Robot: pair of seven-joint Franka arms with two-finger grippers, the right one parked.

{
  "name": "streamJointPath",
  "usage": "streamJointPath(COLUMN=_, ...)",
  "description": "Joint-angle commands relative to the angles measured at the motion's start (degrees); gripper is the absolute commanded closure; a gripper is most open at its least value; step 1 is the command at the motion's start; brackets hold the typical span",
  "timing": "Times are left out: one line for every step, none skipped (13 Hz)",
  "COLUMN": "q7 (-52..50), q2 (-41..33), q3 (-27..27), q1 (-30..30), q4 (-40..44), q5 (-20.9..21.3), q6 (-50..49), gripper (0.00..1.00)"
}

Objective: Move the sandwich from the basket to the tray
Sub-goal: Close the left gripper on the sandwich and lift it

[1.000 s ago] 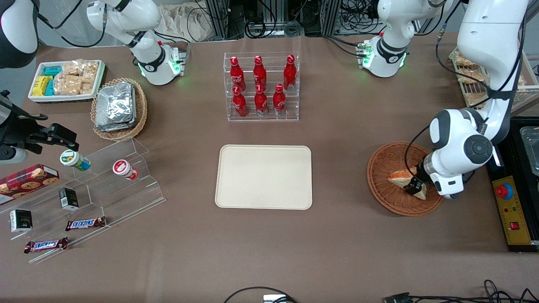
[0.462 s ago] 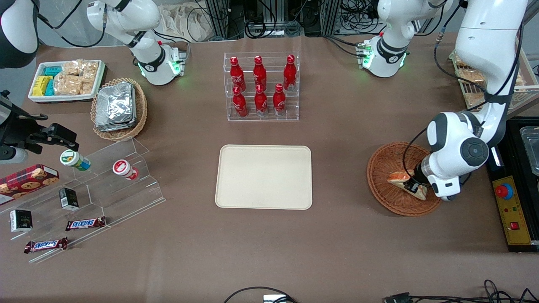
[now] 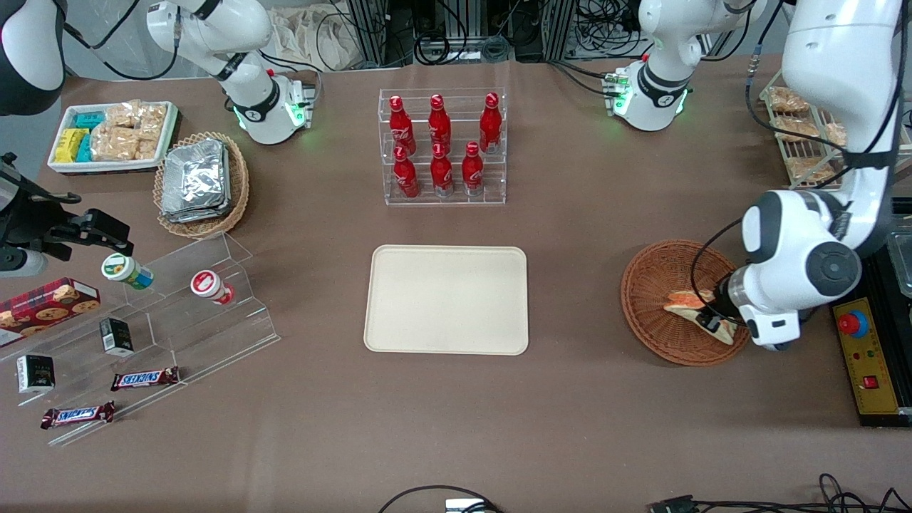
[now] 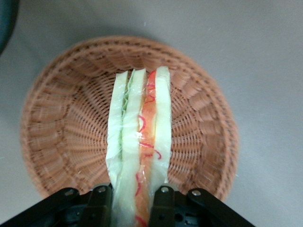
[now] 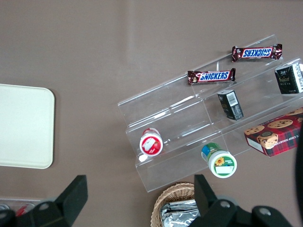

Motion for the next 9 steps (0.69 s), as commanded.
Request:
streamJointPath(q7=2.5, q2=-0.3, q3=-0.2, q1=-0.5, q4=8.8, q5=1.4, q6=-9.9, gripper=1.00)
streamJointPath(q7=6.8, q2=-0.5, q3=-0.3, q1=-1.0, q4=12.0, q5=1.4, q6=-13.5, gripper=1.00)
streamJointPath(q7=12.5, q2=-0.6, q3=-0.8, q1=-1.0, q4=15.6, q5=1.3, q6=-18.4, gripper=1.00)
streamJointPath(q7=18.0, q2=-0.7, q3=-2.1, q1=-1.0, q4=19.3, q5=1.3, q6=-22.7, gripper=1.00)
streamJointPath(q7=21.8, q2=-0.7, q3=-3.8, q1=-1.0, q4=22.3, q5=1.3, q6=-25.1, gripper=1.00)
streamJointPath(q7=25.2, q2=-0.8, q3=-5.7, q1=-1.0, q4=24.4, q5=1.2, q6=-25.5, gripper=1.00)
streamJointPath(q7=28.4, q2=-0.8, q3=-8.2, q1=-1.0, q4=25.2, q5=0.9, q6=-25.5, gripper=1.00)
streamJointPath(q7=29.4, q2=-0.8, q3=-11.0, q1=-1.0, q4=25.4, q5=0.9, q6=-25.5, gripper=1.00)
streamJointPath(q7=29.6, q2=-0.6, q3=-13.6, q1=-1.0, q4=25.5, q5=1.2, q6=-25.5, gripper=1.00)
